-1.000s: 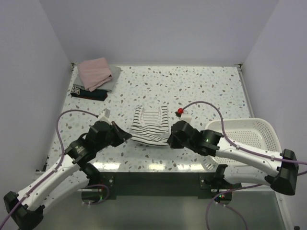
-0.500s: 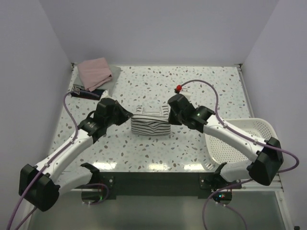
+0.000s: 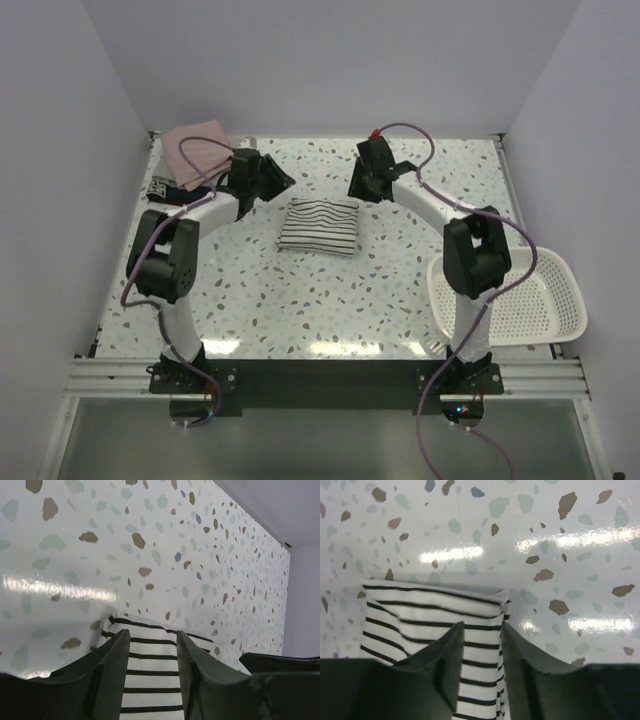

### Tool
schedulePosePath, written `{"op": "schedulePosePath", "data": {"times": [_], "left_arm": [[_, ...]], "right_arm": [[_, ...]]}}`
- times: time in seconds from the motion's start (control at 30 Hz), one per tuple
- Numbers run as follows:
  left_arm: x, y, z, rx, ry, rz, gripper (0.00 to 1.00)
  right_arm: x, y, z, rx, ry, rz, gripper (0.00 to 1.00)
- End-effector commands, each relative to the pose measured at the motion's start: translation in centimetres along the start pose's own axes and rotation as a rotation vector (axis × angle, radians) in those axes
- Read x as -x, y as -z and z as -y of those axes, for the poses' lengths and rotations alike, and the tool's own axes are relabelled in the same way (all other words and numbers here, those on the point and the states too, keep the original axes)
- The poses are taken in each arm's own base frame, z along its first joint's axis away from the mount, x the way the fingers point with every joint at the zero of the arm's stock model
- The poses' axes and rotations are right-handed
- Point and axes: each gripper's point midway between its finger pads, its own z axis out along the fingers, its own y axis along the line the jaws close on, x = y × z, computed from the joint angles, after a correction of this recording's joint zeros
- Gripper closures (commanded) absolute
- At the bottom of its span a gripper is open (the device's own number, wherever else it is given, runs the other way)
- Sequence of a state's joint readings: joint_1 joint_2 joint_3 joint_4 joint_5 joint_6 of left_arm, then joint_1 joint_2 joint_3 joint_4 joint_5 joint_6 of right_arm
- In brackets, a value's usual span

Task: Fold and stack the tank tops
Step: Fold the tank top

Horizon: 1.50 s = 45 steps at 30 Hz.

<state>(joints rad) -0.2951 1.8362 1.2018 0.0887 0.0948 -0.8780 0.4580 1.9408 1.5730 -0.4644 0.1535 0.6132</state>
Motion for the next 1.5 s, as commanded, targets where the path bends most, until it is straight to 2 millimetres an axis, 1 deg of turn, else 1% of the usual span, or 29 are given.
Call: {"op": "schedulePosePath", "data": {"times": [0.0,0.03,0.1,0.2,0.27,0.3,0.33,0.4,0.43,0.47,0.5,0.53,0.57,0.6,0.67,0.8,0.9,0.93,0.97,1.0,1.13,1.17,1.23,1.3,1.33,1.37,1.4,1.43,1.47], "left_arm": [[4.0,-3.1,4.1,-0.239,-0.061,0.061,0.52],[3.5,-4.1,3.3,-0.232,-0.051,0.041,0.46],[4.7,-4.0,3.8,-0.251,-0.063,0.072,0.44],[6.7,-1.5,4.8,-0.236,-0.083,0.134,0.41],[7.2,-0.1,4.5,-0.197,-0.075,0.155,0.41],[6.4,0.3,2.3,-0.105,-0.052,0.150,0.42],[6.9,2.2,2.8,-0.097,-0.027,0.172,0.44],[4.9,4.4,1.8,-0.047,0.000,0.152,0.49],[3.8,5.0,1.6,-0.042,0.015,0.135,0.57],[2.1,5.6,2.1,-0.052,0.009,0.107,0.59],[-0.2,6.0,1.0,-0.038,0.013,0.069,0.61],[-1.0,7.1,1.8,-0.069,0.009,0.064,0.66],[-2.7,7.5,2.2,-0.082,0.013,0.036,0.67],[-4.7,7.8,1.2,-0.071,0.016,0.004,0.69],[-6.9,8.4,1.7,-0.101,0.023,-0.035,0.78],[-10.3,6.8,0.5,-0.100,0.021,-0.121,0.89],[-10.9,5.2,0.5,-0.118,0.016,-0.138,0.91],[-11.7,4.1,-0.5,-0.088,0.008,-0.161,0.92],[-11.6,3.5,-0.3,-0.084,0.003,-0.161,0.92],[-12.2,2.7,-1.2,-0.057,0.006,-0.177,0.92],[-12.5,1.5,-2.8,0.033,0.005,-0.188,0.90],[-12.7,1.4,-3.1,0.049,0.007,-0.197,0.90],[-12.7,1.6,-4.1,0.101,0.003,-0.198,0.87],[-12.4,1.9,-4.5,0.122,-0.003,-0.188,0.83],[-12.1,2.0,-4.7,0.126,-0.006,-0.184,0.80],[-11.7,2.0,-4.7,0.135,-0.009,-0.183,0.79],[-11.2,2.1,-4.6,0.131,-0.013,-0.177,0.76],[-10.6,2.0,-4.9,0.137,-0.019,-0.170,0.75],[-9.9,2.0,-4.5,0.138,-0.023,-0.163,0.73]], "right_arm": [[3.0,-2.8,0.4,0.011,0.020,0.046,0.53],[4.0,-2.6,0.2,0.008,0.023,0.065,0.45],[4.8,-2.4,0.6,-0.011,0.040,0.079,0.39],[5.3,-0.7,1.4,-0.044,0.049,0.117,0.36],[4.7,1.0,1.7,-0.057,0.067,0.130,0.37],[3.7,1.7,0.8,-0.051,0.104,0.127,0.37],[3.0,2.6,1.0,-0.070,0.127,0.133,0.37],[0.6,3.7,-1.3,-0.031,0.189,0.122,0.39],[-1.0,3.7,-1.6,-0.023,0.211,0.104,0.43],[-1.5,4.3,-2.2,-0.014,0.227,0.111,0.44],[-2.9,4.7,-3.2,0.003,0.243,0.101,0.45],[-4.3,4.5,-3.0,0.000,0.254,0.077,0.46],[-4.8,4.6,-3.5,0.013,0.257,0.080,0.48],[-5.7,4.5,-4.0,0.024,0.260,0.074,0.48],[-6.9,3.7,-4.1,0.032,0.265,0.050,0.51],[-8.5,1.7,-4.3,0.030,0.272,0.013,0.54],[-8.5,0.3,-4.2,-0.003,0.281,0.009,0.54],[-8.6,-0.7,-3.9,-0.038,0.290,0.012,0.54],[-8.5,-1.2,-3.5,-0.056,0.295,0.016,0.54],[-8.5,-1.6,-3.4,-0.067,0.298,0.018,0.54],[-8.4,-3.7,-1.9,-0.130,0.292,0.021,0.54],[-9.0,-4.3,-1.3,-0.139,0.288,-0.004,0.54],[-9.7,-4.5,-0.4,-0.160,0.290,-0.019,0.54],[-9.7,-3.9,-0.4,-0.153,0.268,-0.011,0.53],[-10.8,-3.6,0.3,-0.161,0.264,-0.032,0.53],[-10.9,-2.7,-0.1,-0.135,0.224,-0.032,0.53],[-11.8,-2.1,-0.6,-0.106,0.206,-0.050,0.53],[-13.6,-1.9,-0.1,-0.091,0.190,-0.086,0.53],[-14.5,-1.2,-0.7,-0.060,0.133,-0.098,0.53]]}}
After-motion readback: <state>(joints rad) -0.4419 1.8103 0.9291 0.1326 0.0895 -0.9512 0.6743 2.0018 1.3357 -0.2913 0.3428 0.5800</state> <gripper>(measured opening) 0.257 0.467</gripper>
